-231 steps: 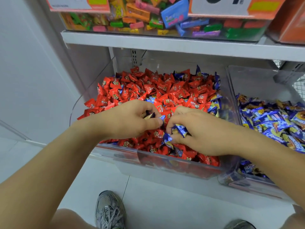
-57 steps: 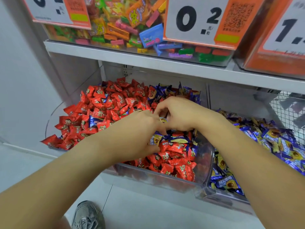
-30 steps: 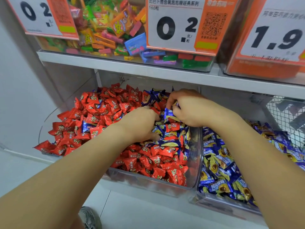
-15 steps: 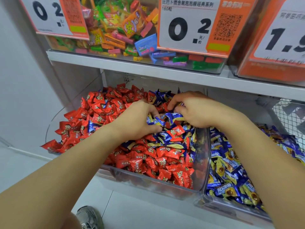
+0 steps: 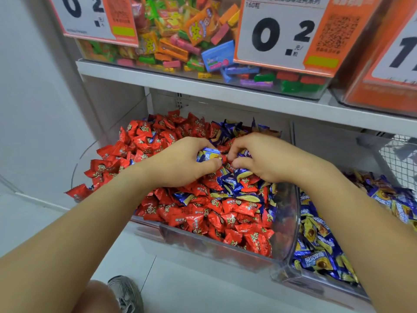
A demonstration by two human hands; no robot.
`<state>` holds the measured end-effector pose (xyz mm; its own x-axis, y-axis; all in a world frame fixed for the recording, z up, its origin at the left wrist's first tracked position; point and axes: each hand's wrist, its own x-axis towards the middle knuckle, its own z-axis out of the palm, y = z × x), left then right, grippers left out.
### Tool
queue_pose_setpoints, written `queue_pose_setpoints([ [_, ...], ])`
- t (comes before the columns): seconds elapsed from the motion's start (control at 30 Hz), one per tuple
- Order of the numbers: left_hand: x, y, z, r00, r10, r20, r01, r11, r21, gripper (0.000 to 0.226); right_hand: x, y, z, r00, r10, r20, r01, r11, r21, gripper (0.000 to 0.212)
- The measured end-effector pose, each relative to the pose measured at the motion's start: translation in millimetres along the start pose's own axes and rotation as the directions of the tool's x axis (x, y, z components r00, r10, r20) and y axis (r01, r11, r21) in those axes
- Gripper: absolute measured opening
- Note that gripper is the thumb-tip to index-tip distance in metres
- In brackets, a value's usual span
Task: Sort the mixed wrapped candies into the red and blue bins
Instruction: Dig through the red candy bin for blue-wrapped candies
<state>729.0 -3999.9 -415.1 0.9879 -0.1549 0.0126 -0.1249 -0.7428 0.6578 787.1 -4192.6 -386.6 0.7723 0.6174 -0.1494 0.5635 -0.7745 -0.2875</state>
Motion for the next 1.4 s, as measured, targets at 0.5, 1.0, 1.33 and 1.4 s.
queue_pose_setpoints([
  [0.5,-10.9,-1.8,-2.6,0.997,-0.008,0.079,0.008,1.0,-0.005,0.031,-0.1,-10.9,5.8,0.974,-0.04,0.223,0.067,0.991,-0.113,0.045],
  [1.0,-16.9,27.5,8.4,0.895,-0.339,-0.289,0.101,0.786,-0.609,0.04,-27.2,-13.3,-3.2,0.953,0.091,-0.288,0.064,0.872,0.486,0.02],
  [1.33,-30.3,76.9,32.6,0.961,-0.269,-0.061,0.113,0.587,-0.801,0.024,-72.5,-21.1,-3.6,0.979,0.135,-0.152,0.037,0.617,0.786,0.036],
  [1.4,-33.9,84.1,35.3,0.98,-0.185,-0.074,0.086,0.728,-0.68,0.017,-93.9,-7.8,-5.8,0.964,0.165,-0.206,0.018,0.736,0.676,0.036],
])
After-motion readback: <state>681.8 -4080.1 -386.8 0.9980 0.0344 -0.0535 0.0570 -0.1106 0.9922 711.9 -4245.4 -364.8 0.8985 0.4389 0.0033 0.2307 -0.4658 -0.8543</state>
